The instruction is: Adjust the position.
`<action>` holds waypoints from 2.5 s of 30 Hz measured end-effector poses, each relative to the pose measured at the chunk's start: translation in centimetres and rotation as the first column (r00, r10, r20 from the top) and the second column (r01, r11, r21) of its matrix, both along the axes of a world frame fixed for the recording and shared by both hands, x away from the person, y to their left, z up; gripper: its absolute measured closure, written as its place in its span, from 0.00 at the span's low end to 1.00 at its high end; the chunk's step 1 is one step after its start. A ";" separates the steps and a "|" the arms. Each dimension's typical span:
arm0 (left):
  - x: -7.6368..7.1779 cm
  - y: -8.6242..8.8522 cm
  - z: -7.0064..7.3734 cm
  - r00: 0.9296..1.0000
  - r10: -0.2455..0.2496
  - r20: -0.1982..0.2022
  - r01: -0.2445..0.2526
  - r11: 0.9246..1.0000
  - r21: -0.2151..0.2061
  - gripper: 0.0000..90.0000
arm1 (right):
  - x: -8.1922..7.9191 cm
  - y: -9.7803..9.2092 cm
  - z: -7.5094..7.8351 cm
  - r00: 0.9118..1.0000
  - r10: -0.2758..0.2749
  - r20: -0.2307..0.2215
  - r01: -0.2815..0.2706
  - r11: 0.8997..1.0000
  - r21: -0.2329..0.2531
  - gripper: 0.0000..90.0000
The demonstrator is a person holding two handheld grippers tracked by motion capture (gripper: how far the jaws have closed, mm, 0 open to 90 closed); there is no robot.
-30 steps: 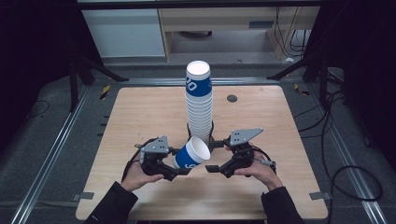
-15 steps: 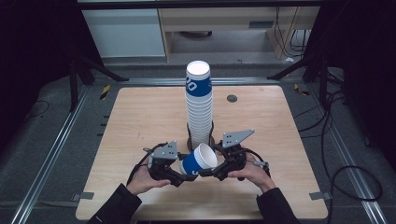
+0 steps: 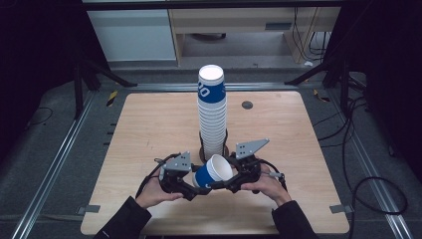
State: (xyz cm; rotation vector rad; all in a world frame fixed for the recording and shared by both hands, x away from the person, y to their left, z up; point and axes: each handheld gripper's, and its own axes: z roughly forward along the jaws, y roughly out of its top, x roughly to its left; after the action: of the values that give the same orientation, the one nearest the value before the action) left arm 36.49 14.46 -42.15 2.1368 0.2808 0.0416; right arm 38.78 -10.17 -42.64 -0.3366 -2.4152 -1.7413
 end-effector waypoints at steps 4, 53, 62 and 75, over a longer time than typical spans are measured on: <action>0.0 0.0 0.0 1.000 -0.002 -0.011 0.002 1.000 0.010 0.29 | -0.1 0.0 0.1 1.000 0.004 0.016 -0.003 1.000 -0.014 0.23; 0.7 0.3 -0.9 0.999 0.000 -0.036 0.004 0.994 0.112 0.32 | -0.3 0.8 0.2 0.995 -0.019 0.096 0.031 0.991 -0.129 0.10; 0.7 1.1 0.0 0.998 0.067 -0.014 -0.067 0.998 -0.010 0.32 | 0.3 -0.3 0.8 0.995 -0.088 0.047 0.087 0.996 0.026 0.11; 0.2 -0.1 -0.7 0.998 0.068 -0.016 -0.068 0.997 -0.019 0.32 | 0.1 0.9 0.1 0.997 -0.073 0.001 0.072 0.993 0.094 0.20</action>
State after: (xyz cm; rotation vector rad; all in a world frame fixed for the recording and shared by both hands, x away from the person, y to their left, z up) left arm 36.73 14.40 -42.83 2.1089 0.3620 0.0616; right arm 38.89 -9.22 -42.58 -0.4143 -2.3419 -1.8797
